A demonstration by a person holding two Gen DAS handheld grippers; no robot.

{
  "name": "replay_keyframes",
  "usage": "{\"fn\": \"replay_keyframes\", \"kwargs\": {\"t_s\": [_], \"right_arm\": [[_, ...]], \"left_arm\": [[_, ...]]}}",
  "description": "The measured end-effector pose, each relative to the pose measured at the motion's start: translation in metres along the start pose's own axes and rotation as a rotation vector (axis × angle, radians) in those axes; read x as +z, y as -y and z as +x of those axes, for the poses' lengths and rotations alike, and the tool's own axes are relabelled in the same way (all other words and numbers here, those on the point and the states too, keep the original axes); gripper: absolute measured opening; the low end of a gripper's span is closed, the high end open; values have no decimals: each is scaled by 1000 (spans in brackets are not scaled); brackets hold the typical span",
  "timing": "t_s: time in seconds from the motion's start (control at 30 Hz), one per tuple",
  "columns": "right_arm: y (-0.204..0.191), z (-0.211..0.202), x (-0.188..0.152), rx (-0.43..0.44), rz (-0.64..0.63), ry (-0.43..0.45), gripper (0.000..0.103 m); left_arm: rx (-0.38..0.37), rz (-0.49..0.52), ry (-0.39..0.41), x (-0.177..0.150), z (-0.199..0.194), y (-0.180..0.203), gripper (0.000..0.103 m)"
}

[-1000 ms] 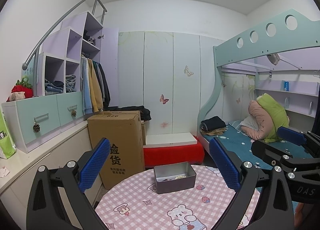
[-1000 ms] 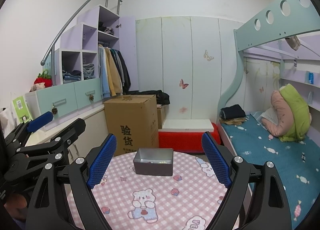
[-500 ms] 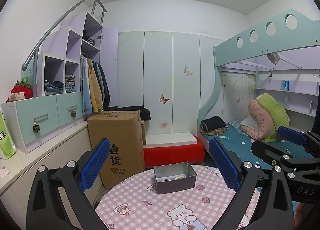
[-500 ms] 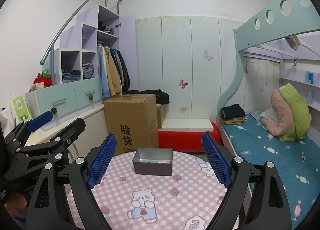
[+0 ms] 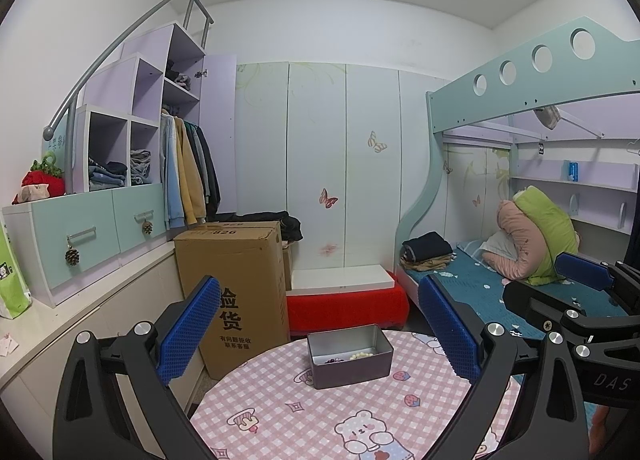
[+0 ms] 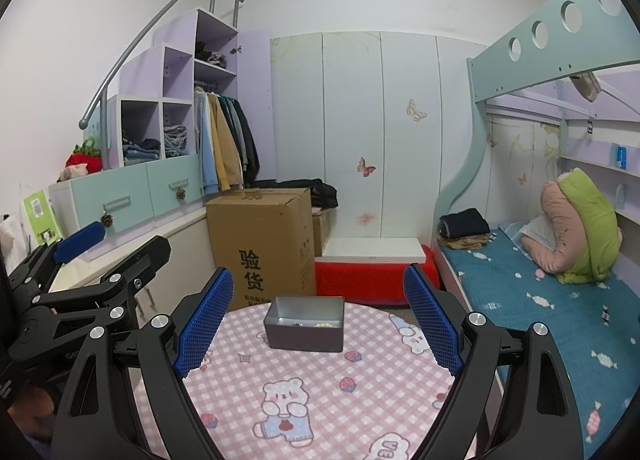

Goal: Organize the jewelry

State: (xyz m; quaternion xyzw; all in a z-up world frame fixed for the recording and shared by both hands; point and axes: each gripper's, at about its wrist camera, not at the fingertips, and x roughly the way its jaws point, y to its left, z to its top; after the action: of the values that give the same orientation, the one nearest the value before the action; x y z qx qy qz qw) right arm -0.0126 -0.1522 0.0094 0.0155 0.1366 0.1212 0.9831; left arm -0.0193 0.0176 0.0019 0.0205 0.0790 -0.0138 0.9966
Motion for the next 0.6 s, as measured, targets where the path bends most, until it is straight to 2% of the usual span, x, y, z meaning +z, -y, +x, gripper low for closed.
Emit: {"fn": "replay_keyframes", "kwargs": {"t_s": [0.6], "right_arm": [[1, 0, 1, 0, 0, -1, 84]], "left_arm": [[-2, -1, -3, 0, 2, -1, 96]]}}
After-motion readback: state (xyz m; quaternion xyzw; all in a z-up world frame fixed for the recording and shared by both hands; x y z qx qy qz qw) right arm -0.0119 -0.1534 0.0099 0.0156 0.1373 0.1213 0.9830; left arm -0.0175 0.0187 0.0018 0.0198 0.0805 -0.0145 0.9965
